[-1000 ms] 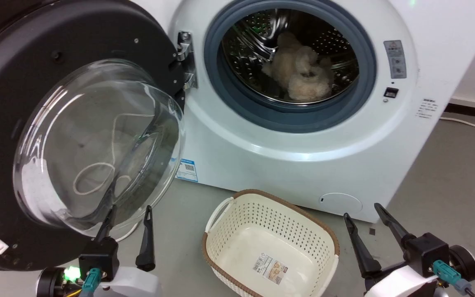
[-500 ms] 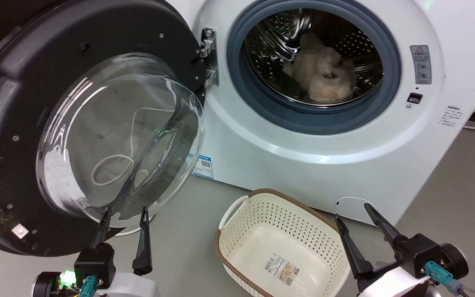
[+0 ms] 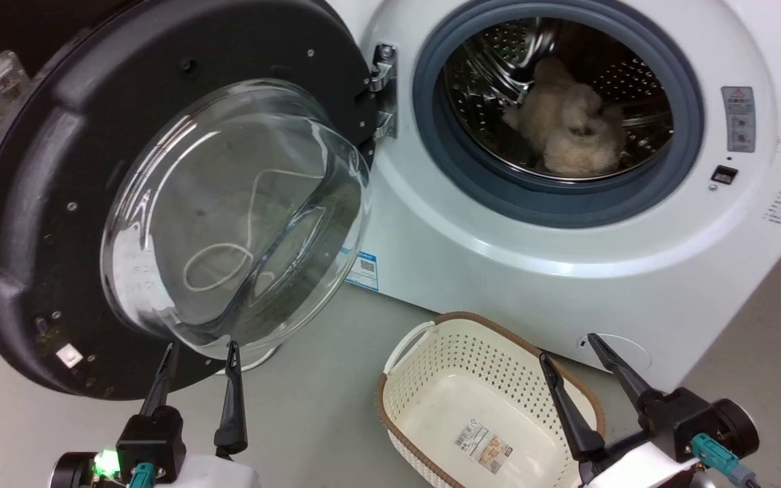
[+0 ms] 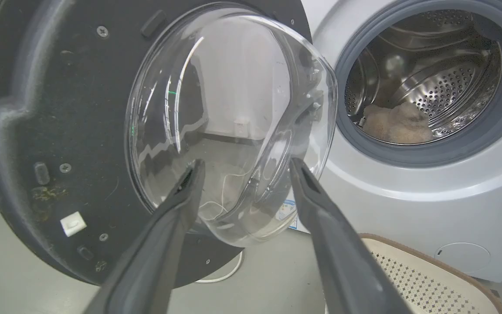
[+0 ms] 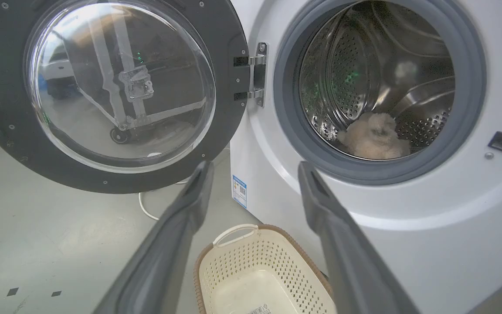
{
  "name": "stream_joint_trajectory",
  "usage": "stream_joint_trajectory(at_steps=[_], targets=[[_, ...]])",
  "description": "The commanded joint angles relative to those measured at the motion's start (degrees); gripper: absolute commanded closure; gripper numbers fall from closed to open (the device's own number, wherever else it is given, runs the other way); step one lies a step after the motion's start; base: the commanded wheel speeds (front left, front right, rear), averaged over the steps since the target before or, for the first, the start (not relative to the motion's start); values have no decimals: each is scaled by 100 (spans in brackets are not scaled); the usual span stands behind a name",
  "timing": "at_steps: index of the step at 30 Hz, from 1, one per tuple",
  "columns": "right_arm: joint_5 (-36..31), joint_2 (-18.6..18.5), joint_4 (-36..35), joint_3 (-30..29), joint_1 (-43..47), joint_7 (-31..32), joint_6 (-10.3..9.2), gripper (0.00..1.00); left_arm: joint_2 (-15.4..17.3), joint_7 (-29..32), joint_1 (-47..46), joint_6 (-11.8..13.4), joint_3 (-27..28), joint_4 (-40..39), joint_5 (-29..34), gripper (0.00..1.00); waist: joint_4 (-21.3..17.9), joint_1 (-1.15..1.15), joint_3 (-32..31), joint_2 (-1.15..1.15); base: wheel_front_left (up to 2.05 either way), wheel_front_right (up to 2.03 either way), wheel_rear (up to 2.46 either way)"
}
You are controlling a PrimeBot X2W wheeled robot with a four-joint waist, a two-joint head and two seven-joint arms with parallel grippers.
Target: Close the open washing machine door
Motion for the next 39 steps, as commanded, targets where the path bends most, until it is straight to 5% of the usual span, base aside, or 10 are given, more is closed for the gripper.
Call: stream_joint_trajectory(at_steps=[1, 18, 19, 20, 33, 39], targets=[[49, -37, 32, 41, -78, -69, 4, 0, 12, -75, 97, 38, -7, -26, -30, 0, 58, 0, 5, 0, 0, 0, 0], [130, -100, 120, 232, -140, -272, 4, 0, 14, -279, 189, 107, -44, -63, -35, 0, 475, 0, 18, 0, 0, 0, 0], [135, -101, 125, 239, -138, -284, 4, 0, 13, -291, 194, 106, -46, -59, -42, 66, 498, 0, 17, 0, 0, 0, 0], [140, -100, 128, 244, -135, -296, 4, 0, 14, -303, 196, 103, -49, -65, -47, 100, 522, 0, 16, 0, 0, 0, 0], [136, -75, 119, 166, 57, -440, 5, 0, 48, -447, -123, 56, 359, -594, -389, 100, 804, 0, 57, 0, 0, 0, 0], [64, -65, 40, 91, 161, -512, 5, 0, 375, -491, -966, -325, 1051, -577, -1254, 100, 917, 0, 169, 0, 0, 0, 0]])
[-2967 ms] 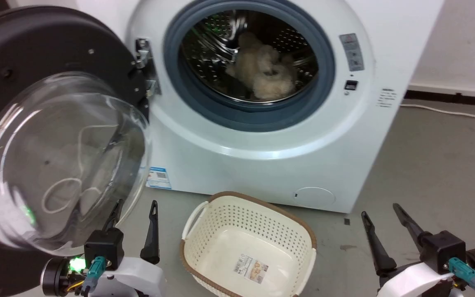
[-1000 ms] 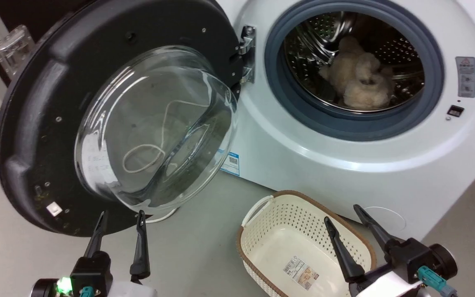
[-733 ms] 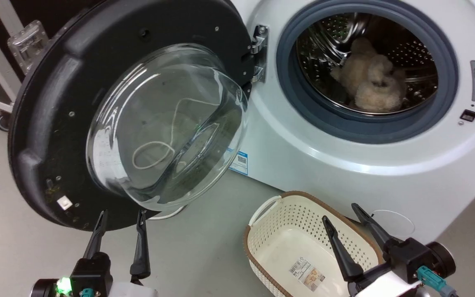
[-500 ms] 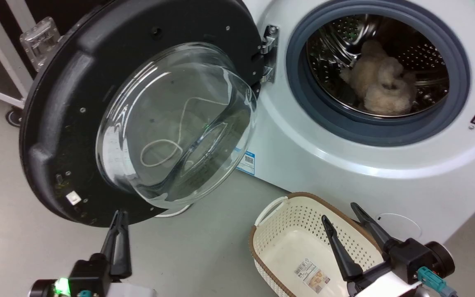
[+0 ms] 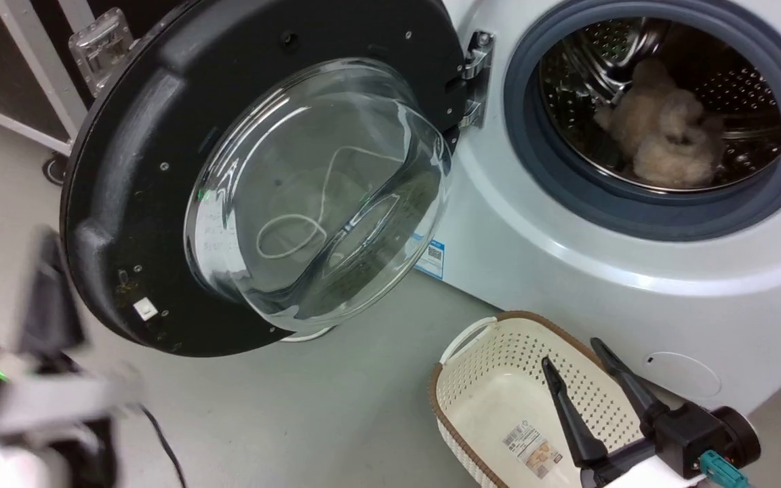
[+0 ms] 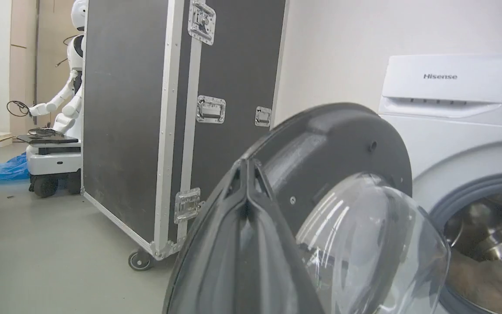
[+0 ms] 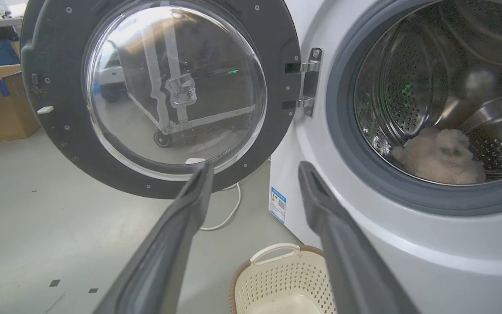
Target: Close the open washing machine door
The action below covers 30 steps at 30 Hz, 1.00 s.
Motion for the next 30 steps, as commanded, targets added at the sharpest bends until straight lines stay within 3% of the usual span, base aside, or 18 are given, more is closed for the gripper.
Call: stream_joint_trajectory(at_steps=[1, 8, 13, 23, 30], targets=[[-30, -2, -39, 8, 59, -67, 5, 0, 130, 29, -276, -81, 156, 23, -227, 100, -1, 0, 66, 0, 0, 0, 0], [10, -83, -107, 71, -62, -150, 6, 0, 856, 932, -1725, -300, 1300, 817, -1998, 100, -161, 0, 371, 0, 0, 0, 0], [40, -160, -99, 127, -170, -164, 6, 0, 1265, 1741, -2468, -281, 1768, 1784, -2956, 100, -311, 0, 513, 0, 0, 0, 0], [60, -225, -69, 151, -212, -164, 6, 0, 1186, 3889, -3164, 221, 2249, 3220, -4795, 100, -425, 0, 600, 0, 0, 0, 0], [68, -189, -17, 132, -150, -164, 6, 0, 1017, 5063, -2809, 77, 2224, 3035, -5507, 100, -428, 0, 514, 0, 0, 0, 0]])
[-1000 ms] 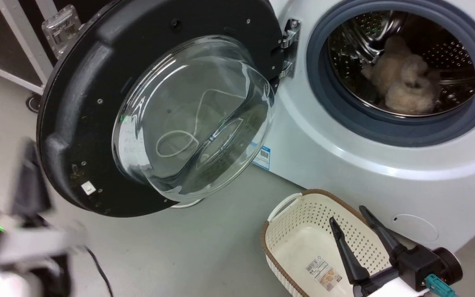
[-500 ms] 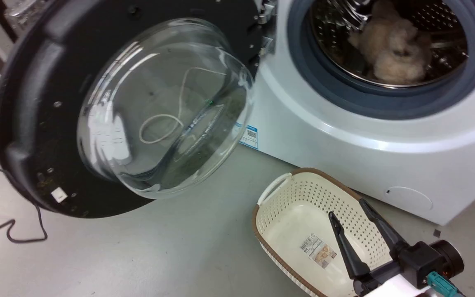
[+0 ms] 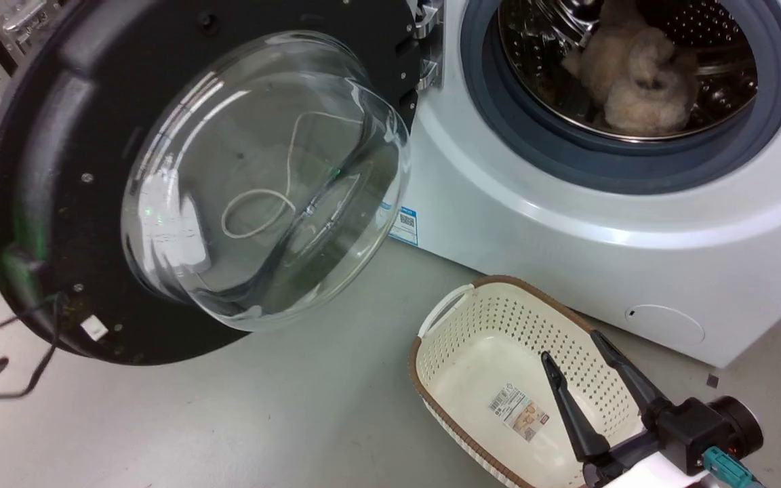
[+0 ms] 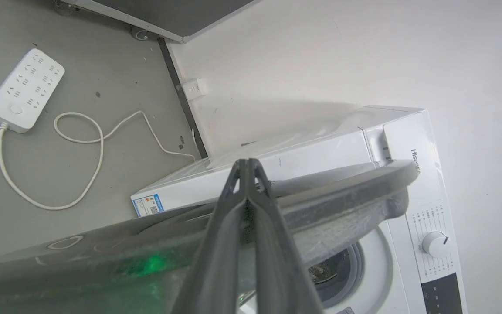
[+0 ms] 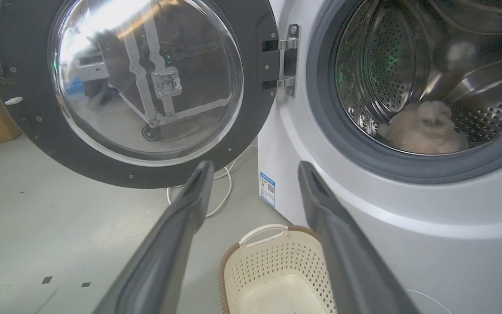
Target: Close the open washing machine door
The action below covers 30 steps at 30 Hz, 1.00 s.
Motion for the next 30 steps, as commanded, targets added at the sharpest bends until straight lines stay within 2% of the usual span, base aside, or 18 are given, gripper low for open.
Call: stream_joint_trajectory(at_steps=[1, 9, 20, 25, 30], targets=[[9, 13, 29, -11, -15, -26, 5, 0, -72, 171, 212, -54, -42, -90, -76, 100, 15, -1, -46, 0, 0, 0, 0], [-17, 126, 149, -43, 61, -26, 5, 0, -434, 913, 919, -96, -209, -807, -428, 100, 45, -1, -315, 0, 0, 0, 0], [-142, 341, 252, -629, 185, -26, 5, 0, -1332, 1594, 2329, -182, -823, -2132, -792, 100, -151, -1, -733, 0, 0, 0, 0], [-158, 415, 379, -1304, 211, -26, 5, 0, -1508, 1486, 3019, 16, -1525, -2656, -1309, 100, -422, -1, -805, 0, 0, 0, 0], [-134, 428, 444, -1308, 152, -26, 5, 0, -1514, 668, 3579, 158, -2529, -2948, -2137, 100, -838, -1, -730, 0, 0, 0, 0]])
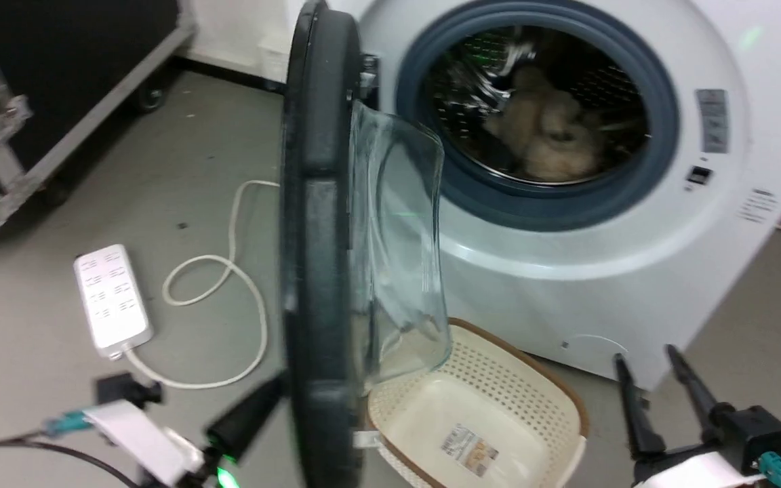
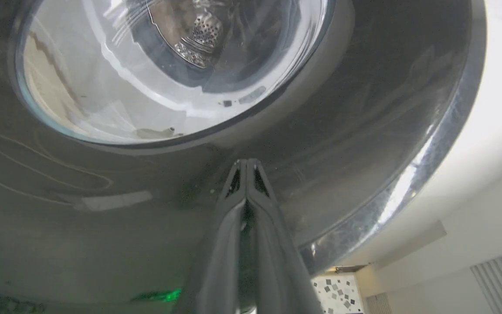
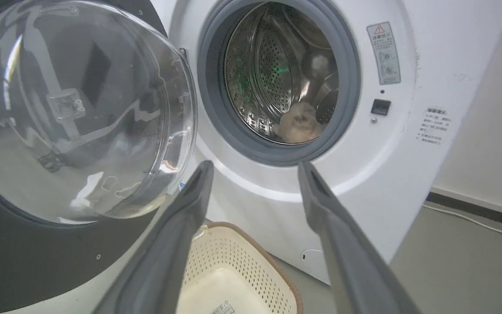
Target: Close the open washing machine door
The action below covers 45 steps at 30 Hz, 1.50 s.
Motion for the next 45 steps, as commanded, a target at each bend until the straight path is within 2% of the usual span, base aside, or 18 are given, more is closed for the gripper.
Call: stream_joint_trajectory(at_steps=[1, 6, 9, 10, 11, 13, 14, 15, 16, 18, 23, 28, 37, 41, 45], targets=[[28, 23, -3, 11, -17, -25, 5, 0, -23, -245, 176, -33, -333, -112, -148, 100, -310, 1, 94, 0, 0, 0, 0], [-37, 24, -37, -51, -83, -25, 5, 0, -24, -1100, 241, -179, -1125, -119, -514, 100, -809, 1, 357, 0, 0, 0, 0], [-69, 25, -47, -59, -142, -25, 5, 0, -24, -1444, 89, -348, -1564, 62, -588, 100, -1158, 1, 541, 0, 0, 0, 0], [-69, 25, -47, -59, -142, -25, 5, 0, -24, -1444, 89, -348, -1564, 62, -588, 100, -1158, 1, 541, 0, 0, 0, 0], [-82, 25, -61, -43, -186, -25, 5, 0, -24, -1679, -58, -463, -1810, 203, -710, 100, -1411, 1, 679, 0, 0, 0, 0], [-86, 25, -71, -48, -207, -25, 5, 0, -24, -1797, -157, -523, -1937, 289, -762, 100, -1525, 1, 743, 0, 0, 0, 0], [-89, 25, -79, -34, -262, -25, 5, 0, -24, -2025, -373, -637, -2172, 459, -819, 100, -1781, 1, 884, 0, 0, 0, 0], [-89, 25, -79, -34, -262, -25, 5, 0, -24, -2025, -373, -637, -2172, 459, -819, 100, -1781, 1, 884, 0, 0, 0, 0], [-79, 25, -83, -14, -319, -25, 5, 0, -24, -2314, -616, -735, -2354, 651, -904, 100, -2032, 1, 1010, 0, 0, 0, 0], [-68, 25, -87, 6, -349, -25, 5, 0, -24, -2484, -753, -778, -2421, 753, -957, 100, -2162, 1, 1079, 0, 0, 0, 0], [4, 25, -95, 78, -471, -25, 5, 0, -24, -3385, -1617, -931, -2658, 1379, -1392, 100, -2682, 1, 1366, 0, 0, 0, 0], [107, 25, -70, 210, -597, -25, 5, 0, -24, -3917, -2517, -1036, -2924, 1917, -1728, 100, -3081, 1, 1605, 0, 0, 0, 0], [273, 26, -10, 437, -756, -25, 5, 0, -25, -4818, -3962, -1082, -3073, 2892, -2186, 100, -3461, 1, 1825, 0, 0, 0, 0], [300, 26, 18, 420, -766, -25, 5, 0, -25, -5005, -4202, -1084, -3162, 3082, -2192, 100, -3424, 1, 1792, 0, 0, 0, 0], [275, 26, 17, 386, -741, -25, 5, 0, -25, -5045, -4067, -1084, -3243, 3023, -2100, 100, -3247, 1, 1646, 0, 0, 0, 0]])
